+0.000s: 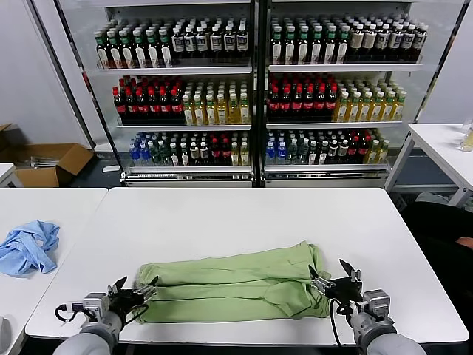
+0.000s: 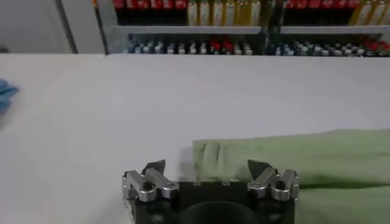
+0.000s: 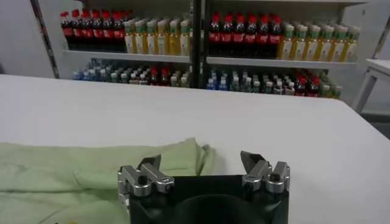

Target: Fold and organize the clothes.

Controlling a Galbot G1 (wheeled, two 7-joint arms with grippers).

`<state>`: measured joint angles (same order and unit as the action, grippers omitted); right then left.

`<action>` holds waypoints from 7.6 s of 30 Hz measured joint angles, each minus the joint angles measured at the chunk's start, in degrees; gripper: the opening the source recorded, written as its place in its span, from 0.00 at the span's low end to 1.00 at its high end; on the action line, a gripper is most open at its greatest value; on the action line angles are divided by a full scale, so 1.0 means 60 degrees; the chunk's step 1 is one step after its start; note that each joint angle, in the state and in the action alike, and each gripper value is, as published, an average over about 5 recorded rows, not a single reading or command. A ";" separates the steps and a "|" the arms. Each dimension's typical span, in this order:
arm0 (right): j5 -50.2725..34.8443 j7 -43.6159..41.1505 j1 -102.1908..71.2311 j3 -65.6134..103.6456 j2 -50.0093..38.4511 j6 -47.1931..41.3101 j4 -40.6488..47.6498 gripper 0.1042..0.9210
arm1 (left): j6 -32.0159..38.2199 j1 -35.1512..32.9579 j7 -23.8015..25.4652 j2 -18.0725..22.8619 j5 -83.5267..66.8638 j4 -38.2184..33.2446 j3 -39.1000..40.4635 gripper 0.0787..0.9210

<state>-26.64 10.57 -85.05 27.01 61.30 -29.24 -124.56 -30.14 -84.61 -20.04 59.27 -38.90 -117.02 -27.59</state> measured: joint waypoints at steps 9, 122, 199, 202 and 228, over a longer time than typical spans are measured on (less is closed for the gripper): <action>0.0119 0.0002 0.0020 -0.0116 0.0058 0.0023 0.0058 0.88 | 0.0084 0.0020 -0.1251 0.0519 -0.0423 -0.0095 0.0579 0.74; 0.0374 -0.0137 0.0111 0.0248 -0.0257 0.0182 0.0099 0.88 | 0.0200 -0.0156 0.0417 0.1583 0.1661 -0.0952 0.0109 0.88; 0.0429 -0.0149 0.0351 0.0212 -0.0133 0.0355 0.0405 0.88 | -0.0311 0.0133 0.0871 -0.0577 -0.4332 -0.0744 -0.4715 0.02; 0.0433 -0.0140 0.0276 0.0304 -0.0128 0.0336 0.0405 0.88 | -0.0348 0.0432 0.0827 -0.0172 -0.3969 -0.1058 -0.3851 0.02; 0.0507 -0.0140 0.0153 0.0513 -0.0067 0.0274 0.0355 0.88 | -0.0487 0.2125 0.0934 0.1774 -0.1025 -0.1572 0.0080 0.02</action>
<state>-23.60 9.73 -84.13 30.09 60.90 -27.59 -122.43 -33.06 -71.86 -14.44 69.91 -45.05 -126.45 -27.11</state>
